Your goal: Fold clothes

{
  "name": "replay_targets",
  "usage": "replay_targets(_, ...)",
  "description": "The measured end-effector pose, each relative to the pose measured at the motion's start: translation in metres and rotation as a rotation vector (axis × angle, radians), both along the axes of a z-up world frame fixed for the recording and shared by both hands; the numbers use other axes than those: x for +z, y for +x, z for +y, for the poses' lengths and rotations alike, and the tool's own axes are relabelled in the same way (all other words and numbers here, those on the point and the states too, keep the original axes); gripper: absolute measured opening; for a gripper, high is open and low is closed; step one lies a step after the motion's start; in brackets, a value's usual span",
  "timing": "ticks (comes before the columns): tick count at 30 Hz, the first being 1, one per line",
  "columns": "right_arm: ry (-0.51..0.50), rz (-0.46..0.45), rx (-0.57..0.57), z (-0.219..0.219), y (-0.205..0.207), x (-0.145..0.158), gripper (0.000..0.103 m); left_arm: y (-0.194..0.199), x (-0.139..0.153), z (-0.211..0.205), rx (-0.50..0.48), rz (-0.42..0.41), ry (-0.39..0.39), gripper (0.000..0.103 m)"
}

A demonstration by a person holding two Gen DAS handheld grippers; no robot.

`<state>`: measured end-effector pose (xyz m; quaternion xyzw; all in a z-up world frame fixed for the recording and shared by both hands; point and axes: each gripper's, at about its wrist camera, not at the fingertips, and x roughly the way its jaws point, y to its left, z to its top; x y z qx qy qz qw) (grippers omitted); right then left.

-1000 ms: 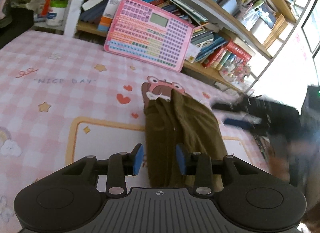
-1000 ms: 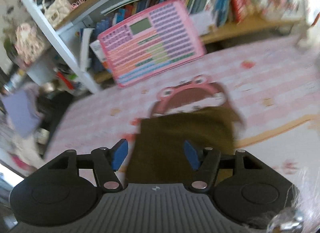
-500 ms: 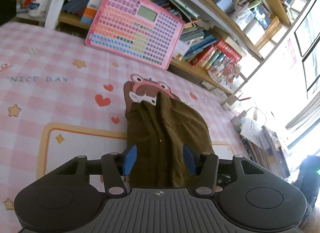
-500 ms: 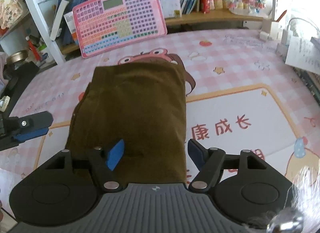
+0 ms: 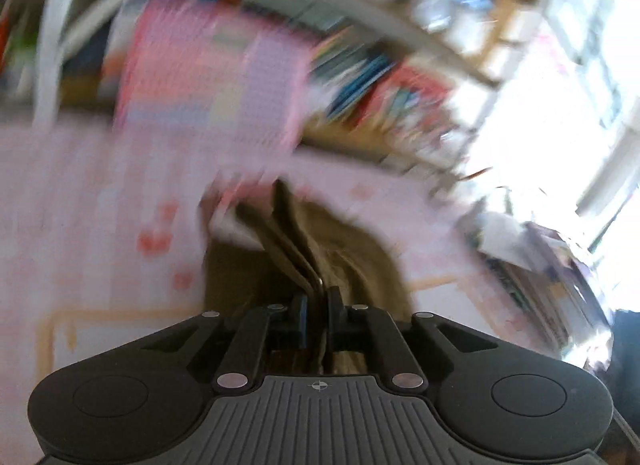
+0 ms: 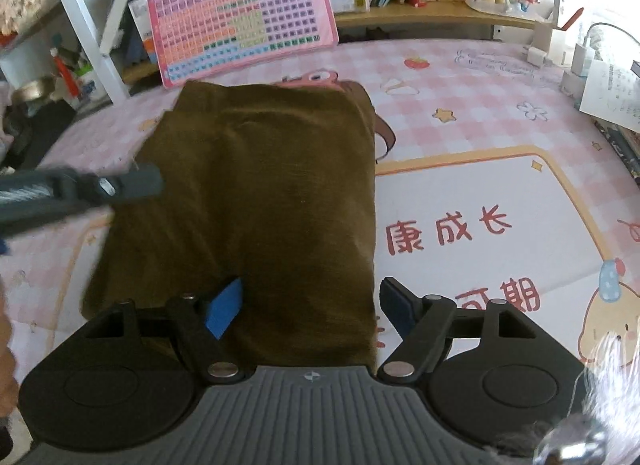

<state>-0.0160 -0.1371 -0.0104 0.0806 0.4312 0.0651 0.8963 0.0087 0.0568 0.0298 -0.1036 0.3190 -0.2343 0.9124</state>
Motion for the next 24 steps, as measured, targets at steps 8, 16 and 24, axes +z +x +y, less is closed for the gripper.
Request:
replay_targets(8, 0.014, 0.007, -0.013, -0.005, 0.001, 0.000, 0.074, 0.036, -0.056, 0.030, 0.126, 0.280, -0.097, 0.015)
replay_targets(16, 0.044, -0.001, -0.047, -0.013, 0.001, 0.003, 0.074, 0.020, -0.041, 0.059, 0.178, 0.250, -0.180, 0.047)
replay_targets(24, 0.148, 0.030, -0.084, -0.027, 0.010, 0.001, 0.074, 0.024, -0.049, 0.054, 0.103, 0.310, -0.138, 0.082)
